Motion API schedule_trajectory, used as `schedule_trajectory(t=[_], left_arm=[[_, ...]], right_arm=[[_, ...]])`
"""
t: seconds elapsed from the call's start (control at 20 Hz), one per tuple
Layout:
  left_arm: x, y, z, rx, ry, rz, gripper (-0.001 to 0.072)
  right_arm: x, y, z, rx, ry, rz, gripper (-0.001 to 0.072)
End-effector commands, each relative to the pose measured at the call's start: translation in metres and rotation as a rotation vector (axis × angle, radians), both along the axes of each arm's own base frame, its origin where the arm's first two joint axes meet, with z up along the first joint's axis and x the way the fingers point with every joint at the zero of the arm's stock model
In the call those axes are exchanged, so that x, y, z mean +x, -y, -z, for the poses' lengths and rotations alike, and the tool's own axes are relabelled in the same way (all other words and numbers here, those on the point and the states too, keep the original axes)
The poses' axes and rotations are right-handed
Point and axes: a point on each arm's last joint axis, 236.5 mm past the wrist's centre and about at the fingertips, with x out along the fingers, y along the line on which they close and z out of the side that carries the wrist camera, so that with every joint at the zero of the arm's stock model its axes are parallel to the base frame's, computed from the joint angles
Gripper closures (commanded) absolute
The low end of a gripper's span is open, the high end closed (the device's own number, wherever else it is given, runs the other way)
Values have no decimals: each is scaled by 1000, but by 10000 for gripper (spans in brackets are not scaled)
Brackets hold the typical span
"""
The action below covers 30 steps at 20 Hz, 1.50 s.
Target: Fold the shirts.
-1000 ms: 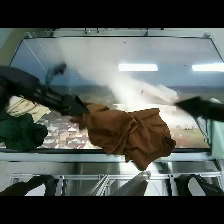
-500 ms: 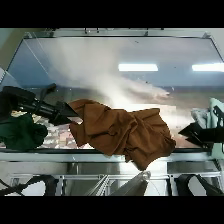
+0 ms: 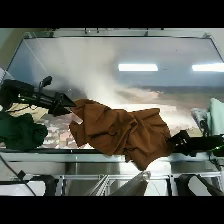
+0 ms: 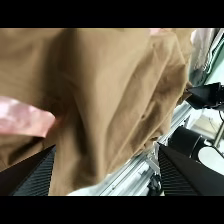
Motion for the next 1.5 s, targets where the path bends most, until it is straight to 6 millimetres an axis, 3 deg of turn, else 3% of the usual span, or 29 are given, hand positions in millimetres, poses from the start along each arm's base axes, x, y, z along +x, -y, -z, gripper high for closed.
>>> schedule_trajectory(t=[0.0,0.1,0.2,0.3,0.45,0.55,0.8,1.2,1.25,1.3,1.35,1.45], left_arm=[[11,6,22,-11,-49,32,-3],[18,4,25,-25,-66,52,-4],[29,-6,13,-40,-50,67,-4],[51,-35,6,29,-12,8,-4],[74,-84,18,177,-7,-133,-3],[77,-93,27,191,-9,-177,-3],[74,-83,65,213,-42,-223,-3],[66,-17,102,161,-145,-11,16],[66,-11,101,157,-146,13,75],[67,-7,97,151,-143,37,424],[72,-7,91,146,-132,44,699],[83,0,64,85,-104,52,685]], right_arm=[[16,-14,9,93,71,14,493],[29,-20,3,143,130,28,695],[37,-21,-1,152,172,36,694],[41,-21,-3,156,191,39,694],[42,-19,-2,143,203,35,694],[43,-19,-3,145,211,34,694],[48,-20,-7,157,231,47,694],[47,-25,-12,183,243,31,694],[47,-25,-12,184,243,31,694],[48,-25,-13,186,244,33,694],[50,-26,-16,193,262,34,694],[65,-30,-38,237,359,43,694]])
